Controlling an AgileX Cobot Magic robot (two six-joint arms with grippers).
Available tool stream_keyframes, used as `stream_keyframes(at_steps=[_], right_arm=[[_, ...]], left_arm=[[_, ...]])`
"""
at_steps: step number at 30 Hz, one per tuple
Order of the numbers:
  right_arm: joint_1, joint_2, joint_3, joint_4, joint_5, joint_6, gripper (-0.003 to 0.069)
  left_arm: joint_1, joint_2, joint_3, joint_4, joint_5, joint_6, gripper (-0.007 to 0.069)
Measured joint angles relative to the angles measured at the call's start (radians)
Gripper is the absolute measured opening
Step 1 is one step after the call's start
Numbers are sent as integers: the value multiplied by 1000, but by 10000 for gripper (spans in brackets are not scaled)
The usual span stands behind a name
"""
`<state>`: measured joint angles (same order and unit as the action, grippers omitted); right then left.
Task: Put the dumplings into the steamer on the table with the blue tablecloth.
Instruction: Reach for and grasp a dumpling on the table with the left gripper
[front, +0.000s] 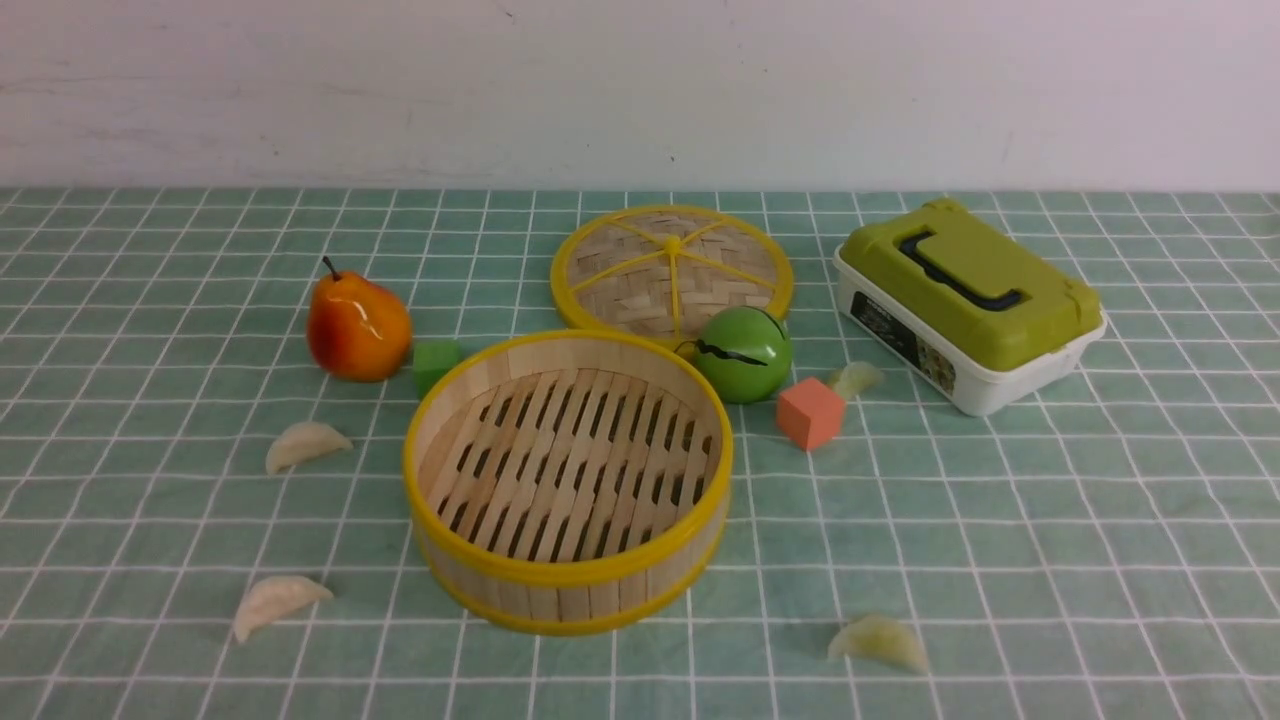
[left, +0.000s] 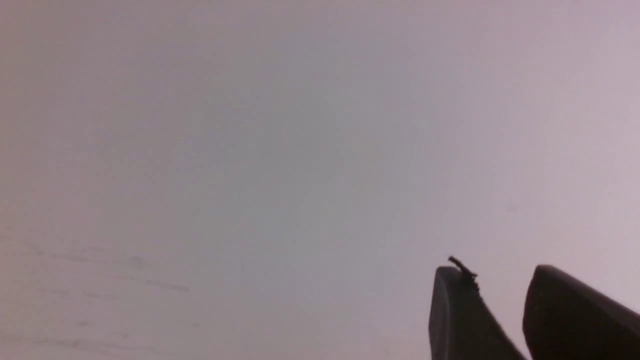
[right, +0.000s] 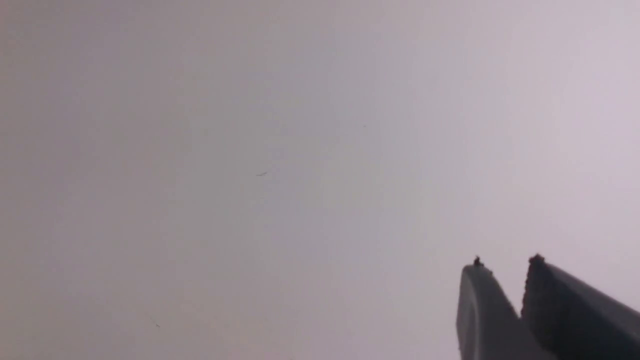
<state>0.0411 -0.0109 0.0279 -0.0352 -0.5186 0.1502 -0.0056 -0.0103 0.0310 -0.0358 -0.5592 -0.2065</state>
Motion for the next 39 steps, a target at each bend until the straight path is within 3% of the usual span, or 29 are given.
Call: stream_keyframes(at_steps=[3,8,11,14,17,21,23,24,27,28,32,36,39], right_arm=[[0,0,0,0,7,73,136],[0,64,-90,1,86,97,129],[0,152,-175,1,119,97,82],[0,302,-283,-2,169,98,-13],[0,410,-325,-4,233,98,-18],[0,581,-346,-6,456,110,-14],[4,653,-358,19,584,163,-13],[4,653,-361,26,612,169,-13],[41,713,-411,56,827,193,-11],[44,713,-411,57,837,193,-11],[128,815,-520,83,1047,-37,-11],[182,953,-642,187,1189,-209,-11],[223,1052,-723,288,1238,-315,-11]], left_arm=[[0,0,-4,-4,-56,-148,199],[0,10,-179,16,57,-292,179],[0,74,-327,51,174,-301,130],[0,252,-508,76,371,-296,35],[0,381,-558,79,432,-296,-11],[0,590,-570,80,536,-323,-14],[-7,683,-575,73,693,-363,-14],[-10,691,-575,72,693,-363,-14],[-85,813,-597,48,968,-328,-14],[-92,819,-599,48,968,-322,-14],[-216,992,-664,-44,1171,-167,-14],[-236,1141,-780,-66,1204,-138,-14],[-238,1244,-905,-15,1206,-122,-14]])
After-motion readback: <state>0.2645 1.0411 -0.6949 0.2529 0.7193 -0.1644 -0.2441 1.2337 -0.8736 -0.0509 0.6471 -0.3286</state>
